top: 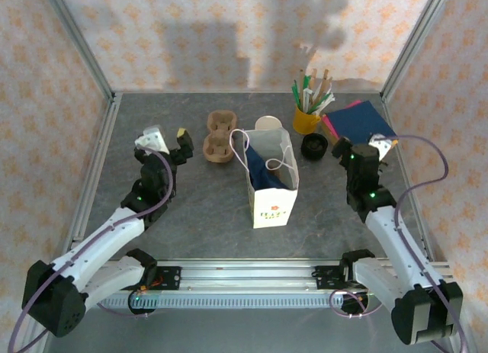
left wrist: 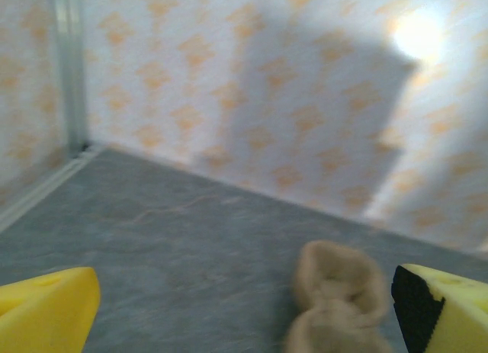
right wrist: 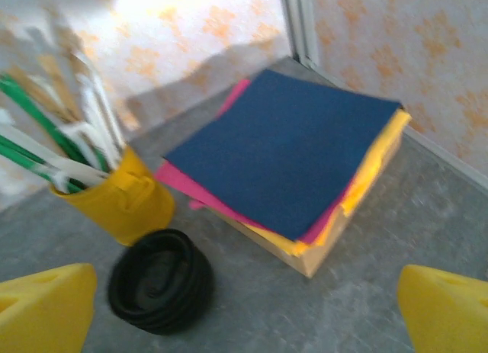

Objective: Pack the takeout coffee

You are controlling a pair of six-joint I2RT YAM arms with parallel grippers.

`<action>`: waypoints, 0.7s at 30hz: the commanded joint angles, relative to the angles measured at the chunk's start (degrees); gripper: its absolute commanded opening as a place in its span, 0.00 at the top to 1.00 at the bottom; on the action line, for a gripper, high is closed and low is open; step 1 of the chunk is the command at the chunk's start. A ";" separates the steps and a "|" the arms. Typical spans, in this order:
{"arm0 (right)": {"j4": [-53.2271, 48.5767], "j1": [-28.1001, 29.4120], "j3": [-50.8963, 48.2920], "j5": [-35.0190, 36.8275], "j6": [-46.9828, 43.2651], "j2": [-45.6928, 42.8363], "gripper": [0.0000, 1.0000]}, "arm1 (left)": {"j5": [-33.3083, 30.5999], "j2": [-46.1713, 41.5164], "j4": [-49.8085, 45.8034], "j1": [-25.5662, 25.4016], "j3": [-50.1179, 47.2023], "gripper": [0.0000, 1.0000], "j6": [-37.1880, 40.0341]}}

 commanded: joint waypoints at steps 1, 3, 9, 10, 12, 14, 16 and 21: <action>15.33 -0.64 -5.13 4.70 -0.53 -0.53 0.00 | -6.15 -0.22 12.62 3.00 -7.55 0.01 7.35; 19.36 -0.67 -7.56 4.04 -3.32 1.44 0.00 | -8.44 -0.04 18.99 5.36 -12.84 0.01 8.02; 30.51 -1.64 -11.62 0.51 -5.48 9.68 0.00 | -9.20 4.13 33.92 8.81 -21.43 0.01 12.24; 32.86 -1.64 -12.19 0.38 -6.21 11.14 0.00 | -8.59 5.28 35.32 9.33 -21.88 0.01 12.20; 37.96 -1.64 -13.73 0.82 -7.70 13.63 0.00 | -6.78 8.03 38.90 10.58 -22.81 0.01 12.41; 42.20 -1.64 -14.91 0.31 -9.98 15.82 0.00 | -5.32 10.92 41.78 11.71 -23.16 0.01 12.80; 47.59 -1.73 -17.15 1.40 -9.97 17.43 0.00 | -3.23 13.59 44.92 12.98 -23.60 0.01 13.12; 60.10 -1.77 -23.33 -1.07 -13.80 17.43 0.00 | 5.30 20.84 54.95 17.96 -25.32 0.01 9.57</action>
